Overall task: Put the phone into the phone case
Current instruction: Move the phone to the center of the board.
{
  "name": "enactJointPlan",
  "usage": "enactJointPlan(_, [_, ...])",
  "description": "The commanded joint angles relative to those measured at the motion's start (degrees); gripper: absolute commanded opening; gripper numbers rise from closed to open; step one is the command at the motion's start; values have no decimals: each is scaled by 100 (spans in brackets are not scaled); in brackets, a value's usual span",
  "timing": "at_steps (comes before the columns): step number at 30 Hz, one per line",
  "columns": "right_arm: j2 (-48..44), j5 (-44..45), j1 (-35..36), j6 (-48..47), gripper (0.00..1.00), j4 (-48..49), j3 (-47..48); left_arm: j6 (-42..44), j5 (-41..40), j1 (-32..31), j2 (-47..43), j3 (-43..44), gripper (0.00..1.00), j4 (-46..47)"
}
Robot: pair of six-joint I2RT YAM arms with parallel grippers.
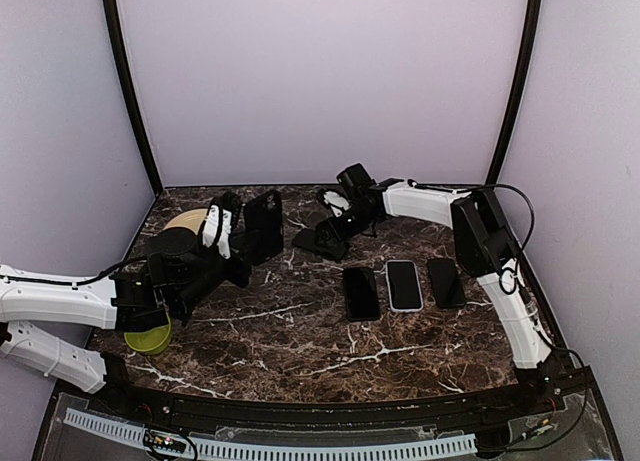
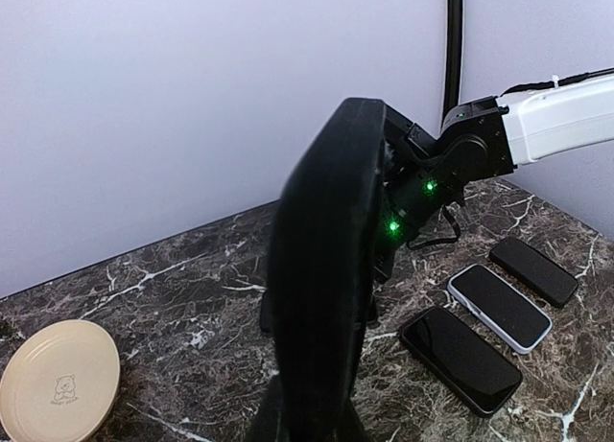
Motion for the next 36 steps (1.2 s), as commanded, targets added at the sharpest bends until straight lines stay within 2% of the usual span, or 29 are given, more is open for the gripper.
enactJointPlan(1, [285,-277,-22,-257,99,-275,212,59,82,-6,15,215,0,7])
enactJointPlan(5, [270,-503,33,-315,96,-273,28,79,102,-7,12,217,0,12])
enactJointPlan(10, [173,-1,310,-614,94,-233,-330,109,94,-6,19,226,0,-4])
enactJointPlan(15, [210,149,467,-710,90,-394,-322,121,105,-6,33,250,0,-35])
enactJointPlan(20, [204,777,631,-891,88,-648,-349,120,110,-6,24,261,0,-51])
enactJointPlan(23, [195,865,695,-988,72,-812,-420,131,109,-6,15,261,0,-59])
enactJointPlan(25, [134,905,730,-1044,66,-892,-523,144,101,-6,-1,261,0,-54])
enactJointPlan(33, [-573,311,1175,-1604,57,-840,-1380,163,-27,-6,-68,240,0,18])
enactJointPlan(36, [-1001,-104,1451,-1901,55,-626,-2060,312,-187,-6,-123,223,0,59])
